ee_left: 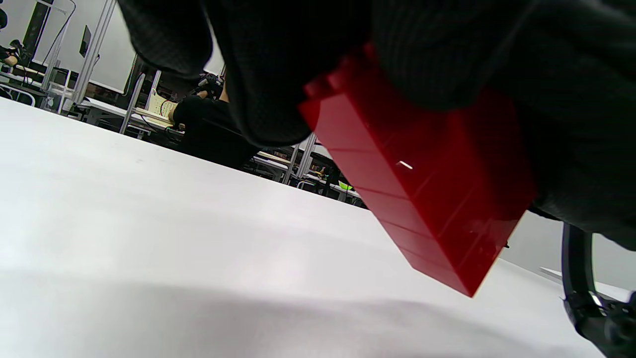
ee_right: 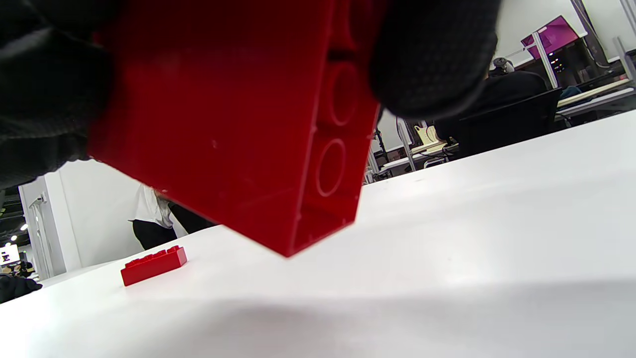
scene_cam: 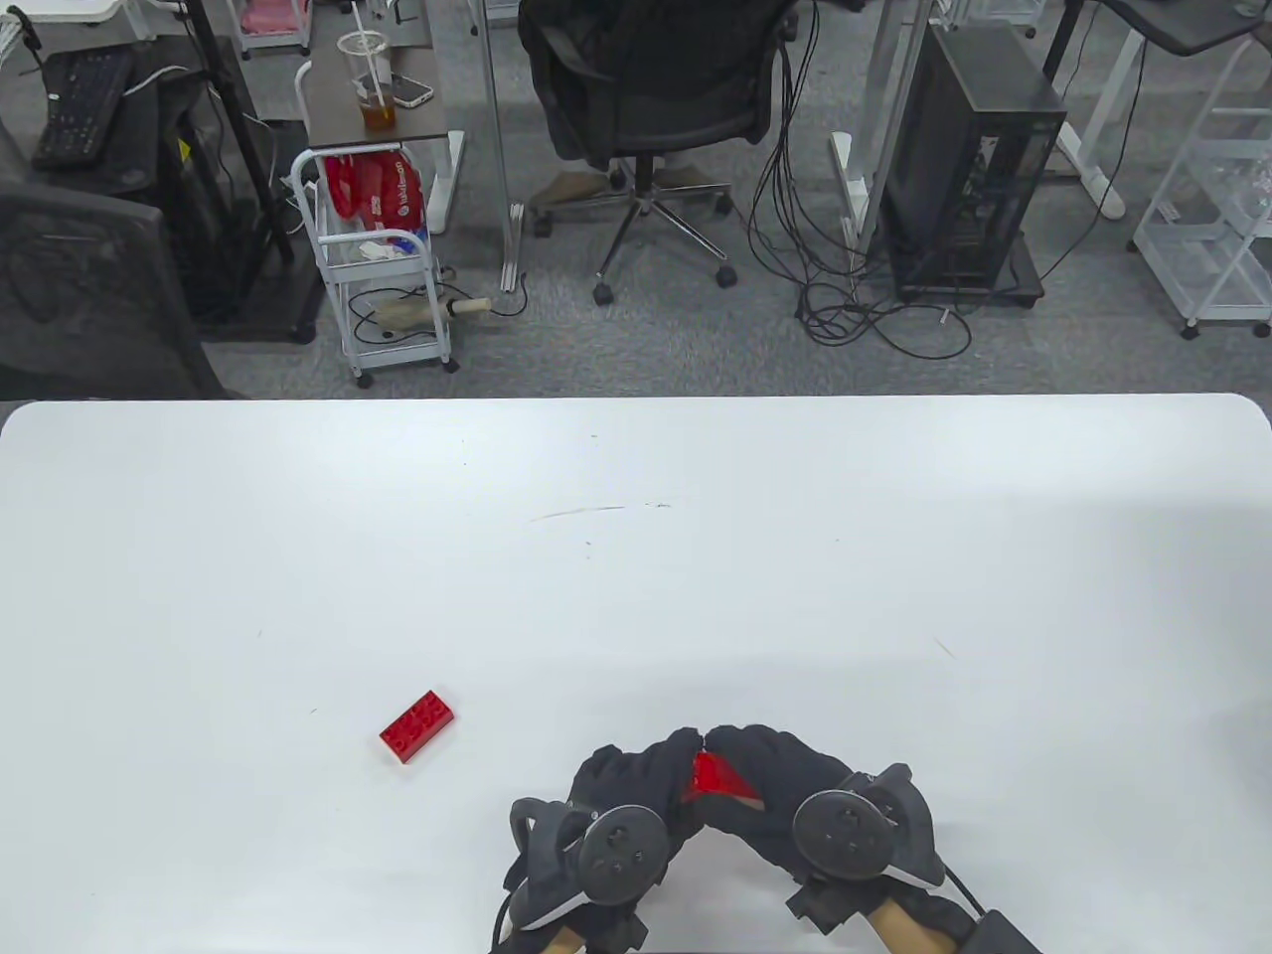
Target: Separate stacked toy bricks from each other
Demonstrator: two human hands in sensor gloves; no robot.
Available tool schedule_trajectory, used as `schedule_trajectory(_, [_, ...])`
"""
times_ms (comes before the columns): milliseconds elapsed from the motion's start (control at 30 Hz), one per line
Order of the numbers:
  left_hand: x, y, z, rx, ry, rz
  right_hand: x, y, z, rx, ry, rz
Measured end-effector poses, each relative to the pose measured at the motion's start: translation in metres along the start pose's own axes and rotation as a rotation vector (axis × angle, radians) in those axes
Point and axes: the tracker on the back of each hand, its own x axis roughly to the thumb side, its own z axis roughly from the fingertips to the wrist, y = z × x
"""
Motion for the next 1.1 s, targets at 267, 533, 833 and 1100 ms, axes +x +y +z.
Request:
schedule_trajectory(267, [0.003, 0.001, 0.002, 0.01, -0.025, -0.006, 0.007, -0.002, 0.002, -0.066, -0.031, 0.072])
schedule_trajectory(533, [0.006, 0.0, 0.005, 0.022, -0.038, -0.038, 0.01, -0.005, 0.002, -0.078, -0.042, 0.072])
schedule_trajectory(833, [0.01, 0.004, 0.006, 0.101, -0.041, -0.164, 0.008, -0.004, 0.001, -0.092, -0.022, 0.08])
schedule_trajectory(1100, [-0.001, 0.016, -0.004, 0.115, 0.014, -0.196, 0.004, -0.003, 0.0, -0.065, -0.009, 0.093])
